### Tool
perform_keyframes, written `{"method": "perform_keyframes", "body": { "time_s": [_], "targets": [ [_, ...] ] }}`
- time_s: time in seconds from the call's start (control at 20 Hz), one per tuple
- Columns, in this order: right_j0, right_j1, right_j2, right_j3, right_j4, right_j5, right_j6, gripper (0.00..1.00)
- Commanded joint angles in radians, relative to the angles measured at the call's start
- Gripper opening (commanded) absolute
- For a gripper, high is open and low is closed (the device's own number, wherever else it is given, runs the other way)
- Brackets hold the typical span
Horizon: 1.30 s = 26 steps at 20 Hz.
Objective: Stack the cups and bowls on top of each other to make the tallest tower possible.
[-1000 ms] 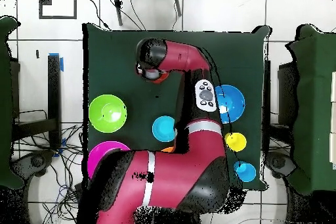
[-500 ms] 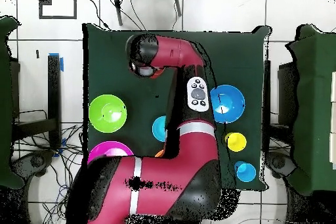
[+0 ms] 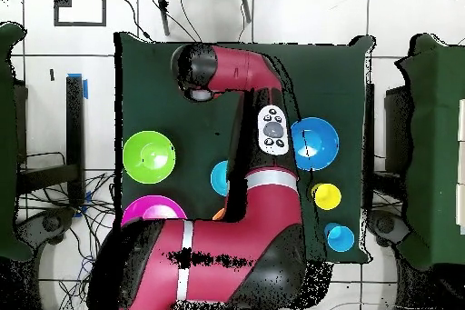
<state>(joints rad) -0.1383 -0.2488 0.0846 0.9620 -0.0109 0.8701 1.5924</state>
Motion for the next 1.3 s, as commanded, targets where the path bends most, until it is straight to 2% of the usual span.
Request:
{"method": "perform_keyframes", "body": {
  "time_s": [0.05,0.4,0.65,0.95,1.1,1.3],
  "targets": [
    [-0.023,0.058,0.059,0.032,-0.027,-0.072,0.045,0.0],
    [-0.065,0.061,0.085,0.07,-0.021,-0.097,0.0,0.0],
    [-0.099,0.101,0.101,0.022,-0.033,-0.074,-0.061,0.0],
    [-0.118,0.117,0.106,0.019,-0.051,-0.08,-0.085,0.0],
    [-0.131,0.132,0.125,0.027,-0.048,-0.113,-0.093,0.0],
    [-0.137,0.124,0.134,0.083,-0.072,-0.211,-0.077,0.0]
  ]
}}
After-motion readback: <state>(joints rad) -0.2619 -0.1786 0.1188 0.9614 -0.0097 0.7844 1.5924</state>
